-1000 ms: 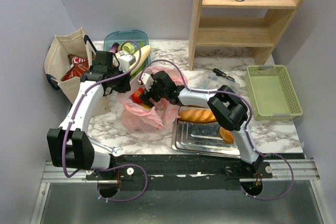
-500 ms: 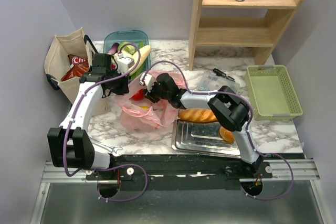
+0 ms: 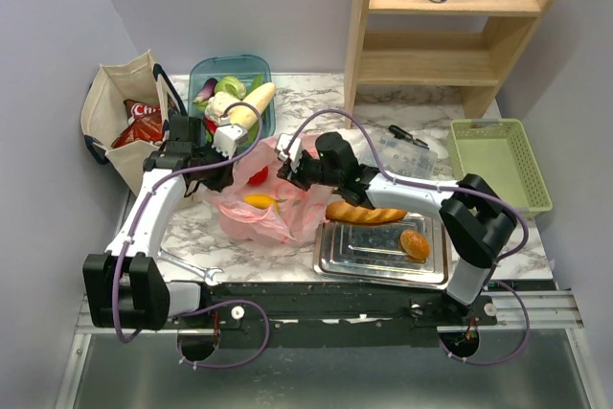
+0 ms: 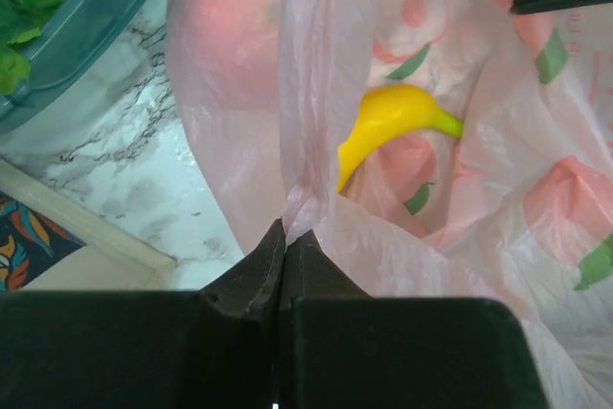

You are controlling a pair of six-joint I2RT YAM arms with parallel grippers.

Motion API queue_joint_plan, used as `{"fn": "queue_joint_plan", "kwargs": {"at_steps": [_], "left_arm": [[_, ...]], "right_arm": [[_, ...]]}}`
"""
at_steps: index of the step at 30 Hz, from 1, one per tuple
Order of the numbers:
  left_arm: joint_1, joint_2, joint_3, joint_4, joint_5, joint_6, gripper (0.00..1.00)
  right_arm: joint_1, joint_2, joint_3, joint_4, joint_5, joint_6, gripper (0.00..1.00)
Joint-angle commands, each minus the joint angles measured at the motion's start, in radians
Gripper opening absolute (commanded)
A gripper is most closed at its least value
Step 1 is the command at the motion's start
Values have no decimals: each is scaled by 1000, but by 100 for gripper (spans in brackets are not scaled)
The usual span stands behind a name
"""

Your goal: Untie the knot of the grocery bags and take out the mixed food

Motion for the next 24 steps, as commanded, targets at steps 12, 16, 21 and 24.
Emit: {"fn": "queue_joint_plan", "kwargs": {"at_steps": [12, 16, 21, 24], "left_arm": [[-114, -427, -152, 139, 366, 117, 0], [-101, -362, -193, 122, 266, 84, 0], [-83, -327, -222, 157, 227, 68, 0], [-83, -319, -217, 161, 237, 68, 0]], "right_arm": [[3, -90, -78, -123, -111, -26, 66], [4, -70, -79, -51, -115, 14, 78], [4, 8, -35, -47, -105, -5, 87], [4, 68, 10, -50, -57, -7, 89]]}}
